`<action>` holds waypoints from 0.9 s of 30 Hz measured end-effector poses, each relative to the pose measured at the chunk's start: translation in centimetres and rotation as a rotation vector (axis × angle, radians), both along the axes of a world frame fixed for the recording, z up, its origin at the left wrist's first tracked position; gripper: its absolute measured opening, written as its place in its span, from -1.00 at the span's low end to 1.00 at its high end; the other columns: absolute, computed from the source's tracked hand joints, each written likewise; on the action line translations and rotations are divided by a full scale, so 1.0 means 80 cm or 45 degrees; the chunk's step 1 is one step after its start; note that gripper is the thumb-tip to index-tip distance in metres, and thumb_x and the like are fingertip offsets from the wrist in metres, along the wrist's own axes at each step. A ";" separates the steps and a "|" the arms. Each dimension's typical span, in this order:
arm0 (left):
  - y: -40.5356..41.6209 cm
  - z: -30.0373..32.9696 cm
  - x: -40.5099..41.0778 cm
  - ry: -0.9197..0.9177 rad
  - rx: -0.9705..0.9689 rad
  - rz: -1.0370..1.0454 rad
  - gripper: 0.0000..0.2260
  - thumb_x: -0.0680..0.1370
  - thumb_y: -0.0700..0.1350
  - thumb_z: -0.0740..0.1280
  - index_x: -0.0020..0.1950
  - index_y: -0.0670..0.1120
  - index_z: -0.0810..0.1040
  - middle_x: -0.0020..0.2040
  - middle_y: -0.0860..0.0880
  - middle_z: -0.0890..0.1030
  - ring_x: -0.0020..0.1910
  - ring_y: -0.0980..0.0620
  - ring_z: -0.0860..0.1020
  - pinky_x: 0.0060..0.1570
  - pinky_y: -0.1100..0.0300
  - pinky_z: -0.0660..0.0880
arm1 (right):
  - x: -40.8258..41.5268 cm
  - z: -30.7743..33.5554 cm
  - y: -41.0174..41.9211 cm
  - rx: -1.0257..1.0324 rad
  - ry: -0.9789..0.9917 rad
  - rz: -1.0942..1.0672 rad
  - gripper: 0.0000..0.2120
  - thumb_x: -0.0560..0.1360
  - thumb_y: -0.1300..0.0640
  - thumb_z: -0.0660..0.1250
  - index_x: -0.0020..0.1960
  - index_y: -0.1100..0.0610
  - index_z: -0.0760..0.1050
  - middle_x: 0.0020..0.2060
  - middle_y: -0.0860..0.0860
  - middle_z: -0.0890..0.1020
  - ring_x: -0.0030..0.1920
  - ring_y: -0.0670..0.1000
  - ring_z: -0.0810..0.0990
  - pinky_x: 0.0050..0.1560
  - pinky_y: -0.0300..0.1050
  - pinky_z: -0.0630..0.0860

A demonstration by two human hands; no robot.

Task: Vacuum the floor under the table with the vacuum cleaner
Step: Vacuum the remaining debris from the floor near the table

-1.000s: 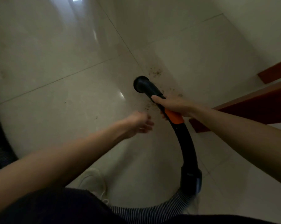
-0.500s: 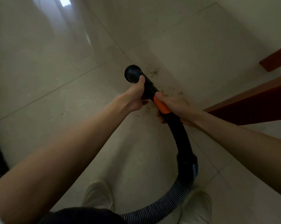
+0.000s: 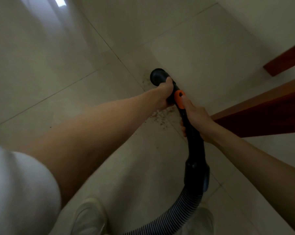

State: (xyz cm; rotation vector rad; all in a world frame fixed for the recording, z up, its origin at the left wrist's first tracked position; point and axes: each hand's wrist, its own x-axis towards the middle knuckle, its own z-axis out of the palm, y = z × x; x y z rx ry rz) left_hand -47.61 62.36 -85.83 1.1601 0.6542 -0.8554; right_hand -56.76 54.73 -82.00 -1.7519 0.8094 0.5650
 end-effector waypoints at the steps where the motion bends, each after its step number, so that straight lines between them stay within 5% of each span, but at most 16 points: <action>1: -0.005 -0.002 -0.001 -0.010 0.018 0.017 -0.49 0.65 0.10 0.00 0.46 -0.24 0.19 0.34 -0.22 0.42 0.06 -0.15 0.51 0.01 0.04 0.43 | 0.001 0.000 -0.002 0.006 0.016 -0.009 -0.50 0.58 -0.23 0.13 -0.01 0.24 0.45 -0.43 0.11 0.48 -0.62 -0.02 0.45 -0.59 -0.24 0.42; 5: -0.022 -0.021 -0.006 -0.092 0.143 0.053 -0.45 0.64 0.13 0.00 0.43 -0.27 0.24 0.31 -0.24 0.45 0.24 -0.20 0.47 0.16 -0.02 0.47 | 0.005 -0.003 -0.008 0.056 0.070 -0.026 -0.48 0.56 -0.25 0.14 -0.02 0.25 0.43 -0.44 0.11 0.47 -0.61 -0.02 0.46 -0.58 -0.23 0.42; 27: -0.011 -0.047 0.042 -0.149 0.085 0.126 -0.55 0.61 0.04 0.19 0.31 -0.30 0.35 0.06 -0.20 0.52 -0.04 -0.13 0.50 -0.03 0.03 0.52 | 0.063 -0.012 -0.009 0.208 0.181 -0.011 -0.45 0.54 -0.32 0.09 -0.13 0.20 0.38 -0.44 0.07 0.42 -0.62 -0.04 0.42 -0.60 -0.26 0.40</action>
